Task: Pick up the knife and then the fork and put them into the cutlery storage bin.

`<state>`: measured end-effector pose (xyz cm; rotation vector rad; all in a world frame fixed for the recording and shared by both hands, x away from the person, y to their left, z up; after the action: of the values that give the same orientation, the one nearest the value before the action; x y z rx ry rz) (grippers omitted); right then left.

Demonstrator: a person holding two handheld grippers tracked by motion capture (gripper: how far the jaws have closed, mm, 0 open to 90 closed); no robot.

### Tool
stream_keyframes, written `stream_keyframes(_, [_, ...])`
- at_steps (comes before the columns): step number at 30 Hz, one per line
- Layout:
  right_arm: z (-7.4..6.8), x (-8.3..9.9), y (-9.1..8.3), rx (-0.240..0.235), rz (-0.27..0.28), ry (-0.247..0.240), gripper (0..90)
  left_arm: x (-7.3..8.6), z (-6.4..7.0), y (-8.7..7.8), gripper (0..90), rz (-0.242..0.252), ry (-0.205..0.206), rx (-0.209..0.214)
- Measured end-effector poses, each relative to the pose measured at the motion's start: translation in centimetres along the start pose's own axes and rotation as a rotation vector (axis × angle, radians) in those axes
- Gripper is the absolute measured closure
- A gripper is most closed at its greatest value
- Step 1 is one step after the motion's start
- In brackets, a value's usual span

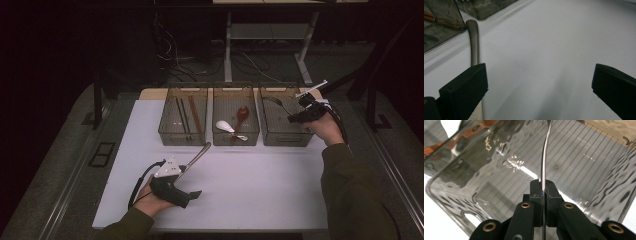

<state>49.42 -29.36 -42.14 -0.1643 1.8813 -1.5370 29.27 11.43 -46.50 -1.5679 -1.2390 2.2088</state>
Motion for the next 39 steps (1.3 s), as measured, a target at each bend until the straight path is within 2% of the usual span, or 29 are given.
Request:
stream_keyframes(17, [-0.1,0.1,1.6,0.019,-0.070,-0.013,85.0,0.0,0.1,0.0,0.0,-0.004,0.002,0.006])
stream_keyframes(24, [-0.1,0.0,1.4,0.025,-0.055,-0.011,83.3,0.0,0.2,0.0,0.0,-0.004,0.003,0.007])
stream_keyframes(29, [-0.1,-0.1,0.8,0.006,-0.014,-0.003,73.8,0.0,0.1,0.0,0.0,-0.004,0.003,0.007])
stream_keyframes(39, [-1.2,0.0,-2.1,-0.039,0.113,0.029,43.5,0.0,0.2,0.0,0.0,-0.003,0.003,0.004])
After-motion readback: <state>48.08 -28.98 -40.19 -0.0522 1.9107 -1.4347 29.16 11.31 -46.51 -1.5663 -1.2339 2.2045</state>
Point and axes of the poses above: each handheld gripper's, and its own axes: y roughly forward along the jaws, x roughly out of its underside, z roughly to its right, the point moved 5 cm from there along y, roughly forward along the jaws, and after that the axes turned 9 degrees about -z, right-handed, at the moved point
